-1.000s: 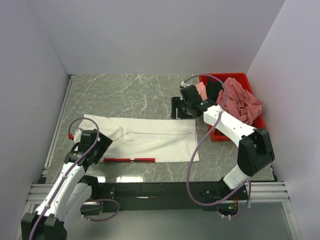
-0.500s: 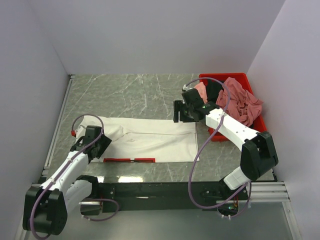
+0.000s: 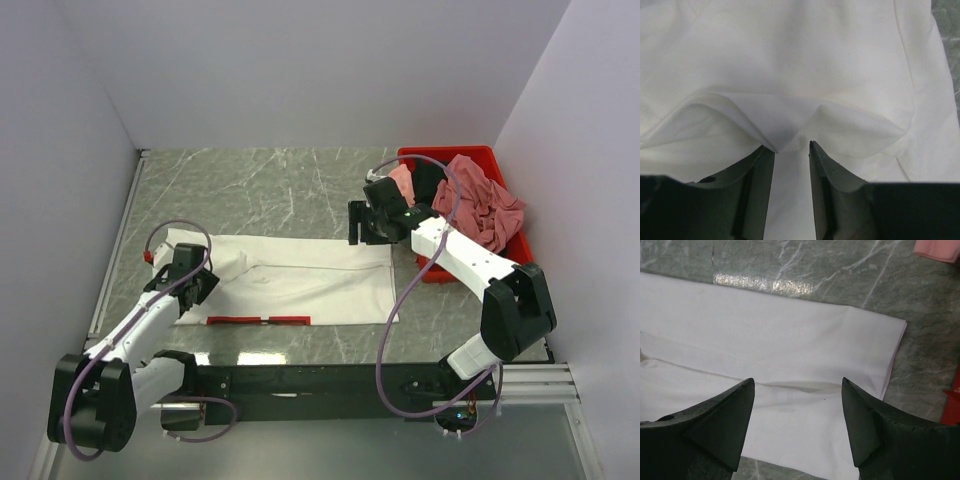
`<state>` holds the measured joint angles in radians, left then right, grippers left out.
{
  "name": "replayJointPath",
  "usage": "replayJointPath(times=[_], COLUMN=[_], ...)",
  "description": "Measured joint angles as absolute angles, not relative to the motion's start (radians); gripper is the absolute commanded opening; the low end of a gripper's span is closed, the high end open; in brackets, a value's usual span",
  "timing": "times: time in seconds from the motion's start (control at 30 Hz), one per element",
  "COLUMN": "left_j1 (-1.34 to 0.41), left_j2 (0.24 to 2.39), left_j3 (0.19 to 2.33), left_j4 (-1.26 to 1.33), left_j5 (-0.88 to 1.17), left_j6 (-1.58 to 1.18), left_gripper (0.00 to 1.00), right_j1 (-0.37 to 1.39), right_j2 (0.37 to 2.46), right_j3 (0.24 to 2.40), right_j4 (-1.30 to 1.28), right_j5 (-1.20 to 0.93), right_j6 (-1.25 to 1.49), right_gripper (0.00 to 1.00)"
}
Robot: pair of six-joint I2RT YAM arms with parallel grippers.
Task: Fold and stack the t-shirts
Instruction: Fold the tshirt
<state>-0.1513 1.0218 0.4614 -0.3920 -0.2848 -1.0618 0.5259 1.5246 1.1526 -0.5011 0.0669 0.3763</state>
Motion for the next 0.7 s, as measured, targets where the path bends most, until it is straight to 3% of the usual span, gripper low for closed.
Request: replayJointPath(times=[0.07,0.23,0.5,0.7], left_j1=[-0.151,-0.151,-0.151,-0.150], left_j2=[1.043,1.068,1.106,1.146], left_j3=[0.463,0.463,0.492,0.517], left_j4=[-0.380,-0.368,-0.373,-0.386], left_j5=[-0.284,-0.284,-0.300,-0.321], left_j6=[-1.055,-1.042,-1.030,-1.026], left_gripper=[0.38,0.19,0.32,0.32], right_j1=[0.526,0.526,0.526,0.526], right_j2=[1.525,1.525,1.525,1.525], right_j3=[1.153,1.150,1.143,1.143], right_j4=[-0.501,-0.501,-0.502,-0.502], right_j5=[0.071,0.086,0.094,0.097], right_j6=[0.376,0.376,0.376,0.376], right_gripper=[0.77,0.77,0.77,0.77])
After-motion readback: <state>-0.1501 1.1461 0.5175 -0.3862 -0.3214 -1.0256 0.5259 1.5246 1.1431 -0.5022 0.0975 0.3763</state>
